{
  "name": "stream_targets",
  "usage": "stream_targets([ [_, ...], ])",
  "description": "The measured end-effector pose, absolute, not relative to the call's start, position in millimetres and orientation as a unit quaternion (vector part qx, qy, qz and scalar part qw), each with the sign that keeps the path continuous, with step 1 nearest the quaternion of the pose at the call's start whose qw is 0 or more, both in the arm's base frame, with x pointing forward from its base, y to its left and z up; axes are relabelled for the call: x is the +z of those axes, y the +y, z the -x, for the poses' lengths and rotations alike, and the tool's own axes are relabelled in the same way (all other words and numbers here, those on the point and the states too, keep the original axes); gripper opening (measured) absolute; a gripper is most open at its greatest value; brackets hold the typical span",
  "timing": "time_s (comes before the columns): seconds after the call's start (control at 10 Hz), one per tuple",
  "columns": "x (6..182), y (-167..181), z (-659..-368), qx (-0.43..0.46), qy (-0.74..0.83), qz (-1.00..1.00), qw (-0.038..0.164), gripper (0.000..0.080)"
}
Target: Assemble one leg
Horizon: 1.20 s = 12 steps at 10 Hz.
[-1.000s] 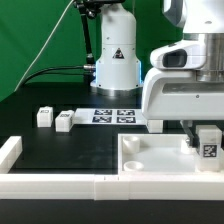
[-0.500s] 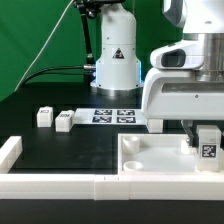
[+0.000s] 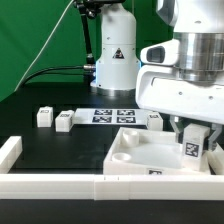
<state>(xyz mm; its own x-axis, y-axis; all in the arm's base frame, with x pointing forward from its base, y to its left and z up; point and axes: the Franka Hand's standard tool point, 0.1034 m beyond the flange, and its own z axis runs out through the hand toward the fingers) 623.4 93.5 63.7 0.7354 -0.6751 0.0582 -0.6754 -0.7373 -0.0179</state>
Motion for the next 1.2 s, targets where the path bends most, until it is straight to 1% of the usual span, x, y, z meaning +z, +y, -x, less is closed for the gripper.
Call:
stream_targets([
  [0.1, 64.1, 85.5, -621.5, 0.032, -0.400, -0.916, 0.013, 0.0308],
  [0.3, 64.5, 77.6, -619.7, 0.031, -0.434, -0.900, 0.022, 0.0313],
  [0.4, 64.0, 77.8, -619.9, 0.031, -0.433, -0.900, 0.021, 0.0313],
  [0.5, 63.8, 78.5, -619.7, 0.030, -0.434, -0.900, 0.020, 0.0498],
  [0.6, 63.7, 78.4, -619.7, 0.030, -0.434, -0.900, 0.020, 0.0498],
  [0.7, 63.5, 78.4, -619.7, 0.030, -0.434, -0.900, 0.020, 0.0616],
  [0.9, 63.3, 78.3, -619.6, 0.030, -0.434, -0.900, 0.020, 0.0648],
  [1.2, 63.2, 78.3, -619.5, 0.030, -0.435, -0.900, 0.020, 0.0649],
])
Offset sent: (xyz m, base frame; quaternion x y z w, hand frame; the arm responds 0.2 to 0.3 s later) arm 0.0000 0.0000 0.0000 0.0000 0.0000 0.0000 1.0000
